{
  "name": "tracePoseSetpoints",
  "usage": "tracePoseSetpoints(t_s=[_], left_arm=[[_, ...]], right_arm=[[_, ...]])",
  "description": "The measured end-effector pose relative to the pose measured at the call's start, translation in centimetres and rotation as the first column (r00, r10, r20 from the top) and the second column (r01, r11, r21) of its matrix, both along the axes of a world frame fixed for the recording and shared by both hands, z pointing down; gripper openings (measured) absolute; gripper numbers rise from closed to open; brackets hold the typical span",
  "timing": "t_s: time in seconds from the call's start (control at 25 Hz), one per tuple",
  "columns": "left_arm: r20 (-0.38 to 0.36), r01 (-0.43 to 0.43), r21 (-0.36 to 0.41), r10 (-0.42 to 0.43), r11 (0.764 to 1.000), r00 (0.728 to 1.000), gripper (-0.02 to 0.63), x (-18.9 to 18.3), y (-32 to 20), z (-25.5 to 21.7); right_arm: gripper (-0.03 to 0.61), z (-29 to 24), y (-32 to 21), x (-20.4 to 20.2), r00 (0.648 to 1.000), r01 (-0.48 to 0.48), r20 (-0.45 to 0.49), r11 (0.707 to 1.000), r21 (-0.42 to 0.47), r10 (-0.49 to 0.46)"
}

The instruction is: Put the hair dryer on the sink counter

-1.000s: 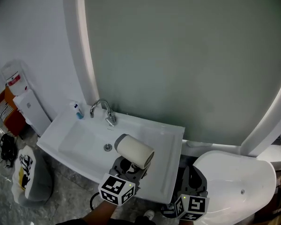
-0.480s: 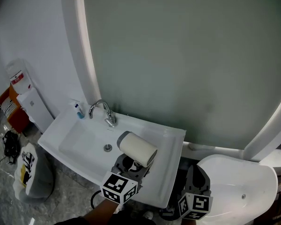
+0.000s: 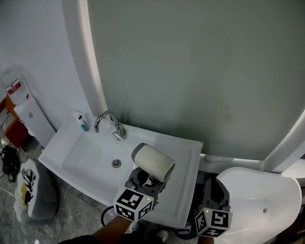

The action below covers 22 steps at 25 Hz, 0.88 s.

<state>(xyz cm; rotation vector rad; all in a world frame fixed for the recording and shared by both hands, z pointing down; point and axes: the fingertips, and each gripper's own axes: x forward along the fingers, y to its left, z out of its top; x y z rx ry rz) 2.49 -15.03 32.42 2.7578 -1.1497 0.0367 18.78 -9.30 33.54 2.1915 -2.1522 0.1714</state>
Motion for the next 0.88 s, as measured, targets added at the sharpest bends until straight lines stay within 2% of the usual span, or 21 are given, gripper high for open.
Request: tracePoseSetpoints(t_s=[0.16,0.68,0.88], left_arm=[[-0.028,-0.02,-0.039,0.019,0.999,0.999,0.209,0.4,-0.7,1.2],[-0.001,-0.03,-0.203,0.03,0.979,1.0,0.21,2.9,-2.8,9.0],[0.002,-0.031,-0.239,0.032,0.971,0.999,0.209,4.1,-3.9,10.6]], right_arm=[[0.021,1.5,-0.6,-0.5,1.0,0.004,-0.003,0.999,-0.036,-0.004],[0.022,8.3,-2.7,0.0,0.999,0.017,0.033,0.985,-0.169,-0.011],[0.021,10.0,-3.6,0.3,0.999,0.024,0.052,0.98,-0.199,-0.014]])
